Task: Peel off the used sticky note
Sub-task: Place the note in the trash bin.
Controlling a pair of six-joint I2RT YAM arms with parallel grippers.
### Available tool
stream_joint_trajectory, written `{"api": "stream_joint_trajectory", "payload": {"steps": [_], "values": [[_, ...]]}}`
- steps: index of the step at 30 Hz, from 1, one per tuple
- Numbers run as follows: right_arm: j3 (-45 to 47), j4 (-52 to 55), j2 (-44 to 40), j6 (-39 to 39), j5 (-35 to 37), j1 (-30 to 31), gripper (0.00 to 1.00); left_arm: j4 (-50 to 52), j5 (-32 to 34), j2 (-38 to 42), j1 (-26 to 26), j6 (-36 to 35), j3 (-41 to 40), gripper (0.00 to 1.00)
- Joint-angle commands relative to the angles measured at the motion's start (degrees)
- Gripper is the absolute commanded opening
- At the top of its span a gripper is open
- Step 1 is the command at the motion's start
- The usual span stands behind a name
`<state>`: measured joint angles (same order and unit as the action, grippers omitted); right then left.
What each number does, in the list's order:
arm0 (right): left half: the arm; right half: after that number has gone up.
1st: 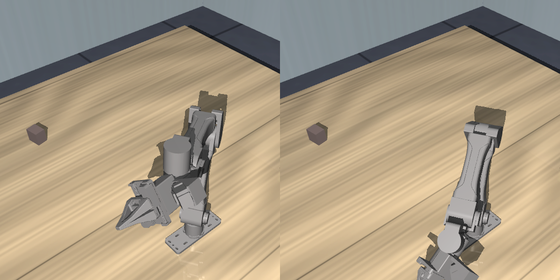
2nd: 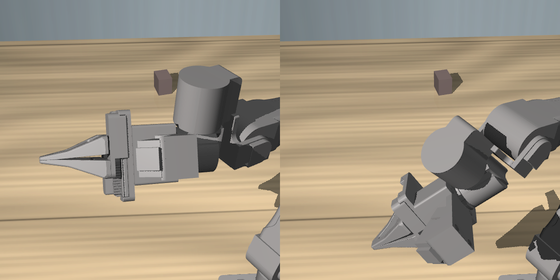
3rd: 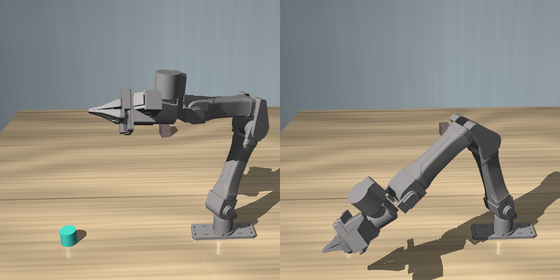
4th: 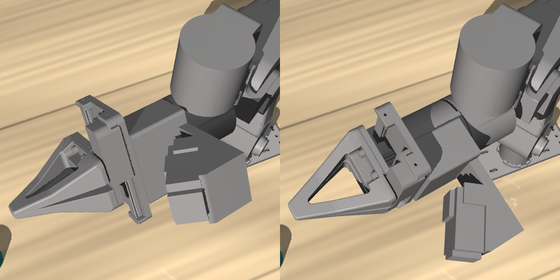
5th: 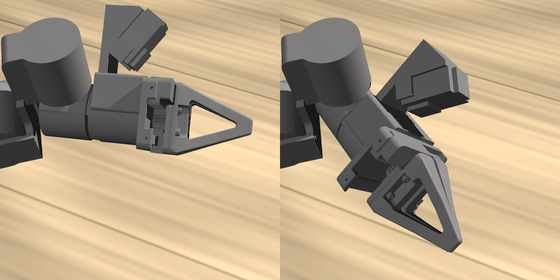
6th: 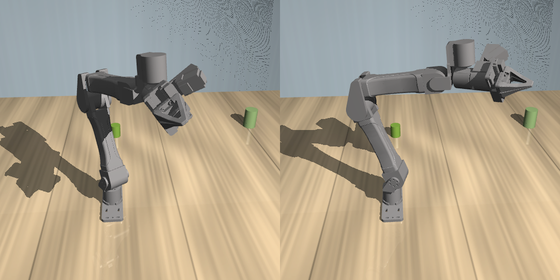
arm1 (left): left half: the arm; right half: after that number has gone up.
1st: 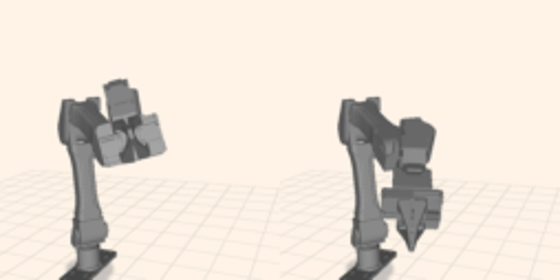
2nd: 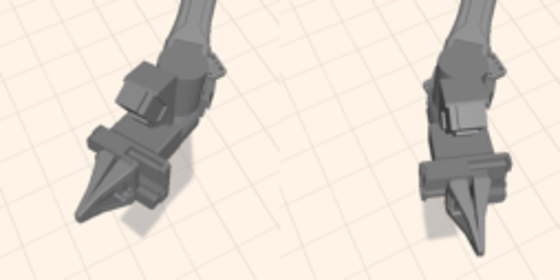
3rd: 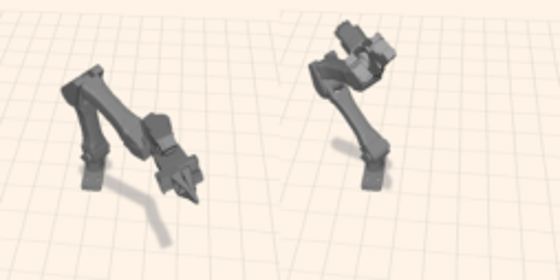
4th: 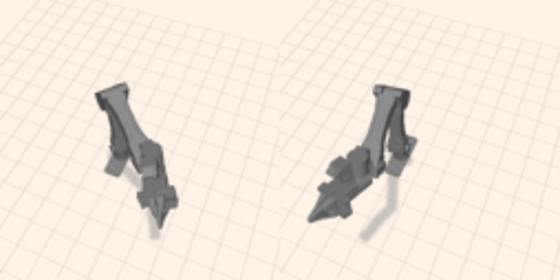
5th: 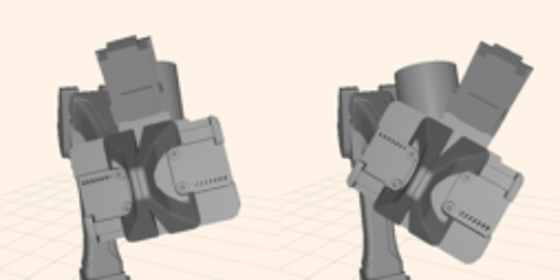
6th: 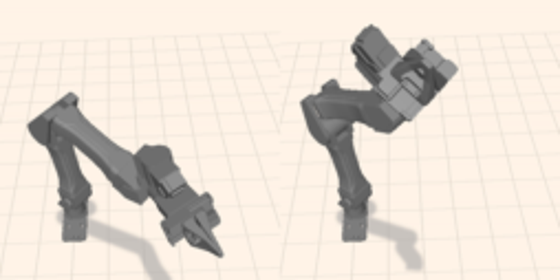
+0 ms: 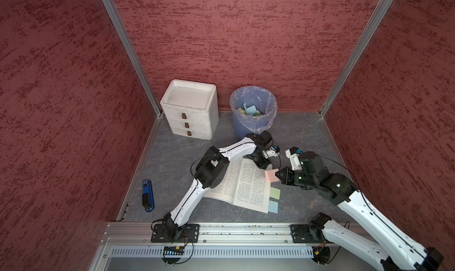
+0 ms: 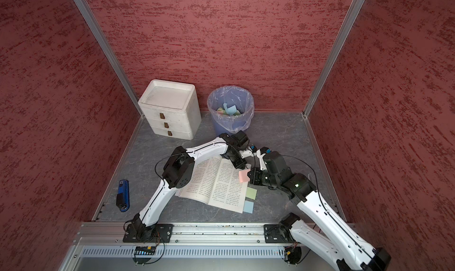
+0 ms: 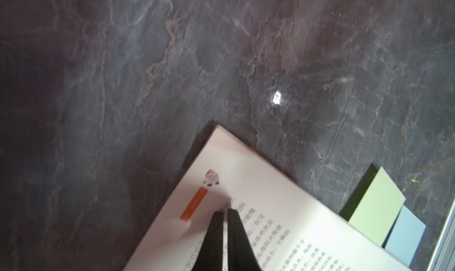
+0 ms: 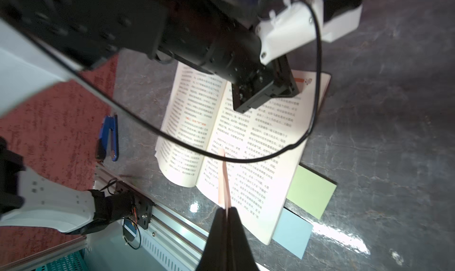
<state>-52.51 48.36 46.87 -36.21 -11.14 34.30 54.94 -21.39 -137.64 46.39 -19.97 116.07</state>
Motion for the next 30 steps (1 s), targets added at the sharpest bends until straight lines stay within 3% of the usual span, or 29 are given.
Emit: {"api": "stream_joint_trajectory", "payload": {"steps": [1,10,14,20,25,30], "values": [[-9.72,7.23,0.69,2.51,4.24,0.33,0.00,2.84,-3.83,7.98,-2.41,-0.35,-3.88,0.16],[-35.62,8.55,13.62,9.39,1.31,-4.02,0.00,4.20,-9.54,27.79,-14.02,-4.01,-23.75,0.44],[-46.70,6.79,24.40,9.10,-0.47,-8.09,0.00,3.53,-9.90,34.14,-20.43,-5.57,-33.23,0.44],[-66.97,7.78,45.76,8.76,4.30,-11.69,0.00,2.23,-10.87,40.99,-27.88,-7.22,-43.04,0.42],[-88.05,11.05,63.83,10.09,7.20,-11.73,0.00,3.15,-11.79,44.80,-31.11,-8.71,-47.47,0.41],[-95.61,7.52,72.79,10.44,8.81,-11.73,0.00,2.16,-11.58,47.41,-32.36,-8.79,-50.77,0.40]]}}
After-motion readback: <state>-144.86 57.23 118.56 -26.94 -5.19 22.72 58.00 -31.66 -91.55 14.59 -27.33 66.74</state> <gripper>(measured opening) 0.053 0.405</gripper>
